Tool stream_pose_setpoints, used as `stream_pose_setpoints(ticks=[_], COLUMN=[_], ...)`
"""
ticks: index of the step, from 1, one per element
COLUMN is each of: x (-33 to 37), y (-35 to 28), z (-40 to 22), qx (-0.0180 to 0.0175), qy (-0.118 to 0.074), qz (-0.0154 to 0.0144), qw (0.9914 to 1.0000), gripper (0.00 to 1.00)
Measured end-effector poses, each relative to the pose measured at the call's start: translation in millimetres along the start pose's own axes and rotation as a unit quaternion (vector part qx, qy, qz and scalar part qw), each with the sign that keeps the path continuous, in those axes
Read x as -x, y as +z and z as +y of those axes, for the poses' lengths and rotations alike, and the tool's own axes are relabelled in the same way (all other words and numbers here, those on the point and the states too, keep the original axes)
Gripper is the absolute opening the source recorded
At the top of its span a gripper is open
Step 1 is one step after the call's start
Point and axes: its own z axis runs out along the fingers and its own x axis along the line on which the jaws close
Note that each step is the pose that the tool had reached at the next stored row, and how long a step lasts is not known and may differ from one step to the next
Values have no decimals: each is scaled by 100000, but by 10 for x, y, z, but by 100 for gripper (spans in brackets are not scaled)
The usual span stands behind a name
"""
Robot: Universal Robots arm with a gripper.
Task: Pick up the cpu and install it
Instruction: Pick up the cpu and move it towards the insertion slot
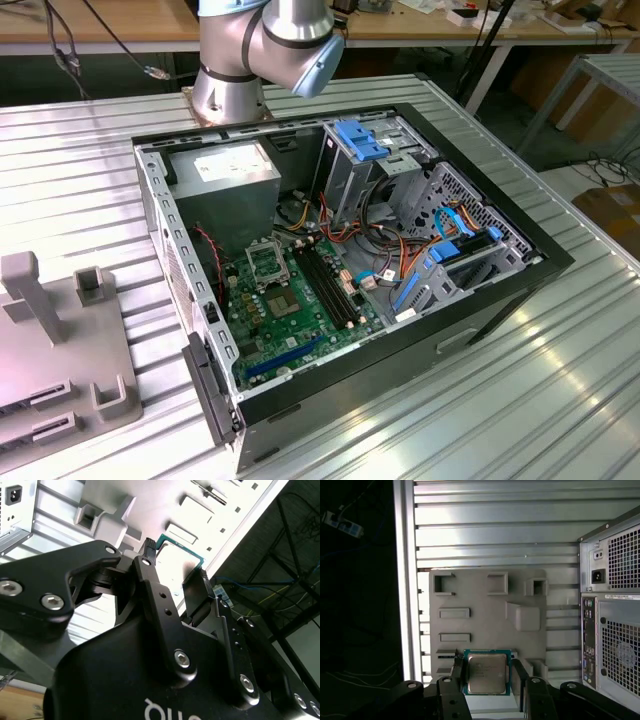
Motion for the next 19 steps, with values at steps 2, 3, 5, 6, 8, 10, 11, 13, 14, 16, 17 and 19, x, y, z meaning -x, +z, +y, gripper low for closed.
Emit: stream_pose_setpoints(ticks=[2,3,5,6,8,10,11,13,14,16,17,19], x=[13,21,33,39,64,85,93,116,128,141,153,168], y=[0,0,0,-1,-1,-1,-1,-1,-1,-2,-2,-2], z=[1,1,1,2,2,3,3,4,5,5,6,6], qx=[-2,-2,0,-2,-1,-2,-2,-1,1,-2,-3,-3], qy=[1,1,2,0,-2,-1,1,3,2,2,1,2], qz=[0,1,0,2,2,4,5,4,4,10,12,12], qw=[100000,100000,100000,100000,100000,100000,100000,100000,100000,100000,100000,100000], gripper=[47,47,47,47,47,47,47,47,47,47,47,47])
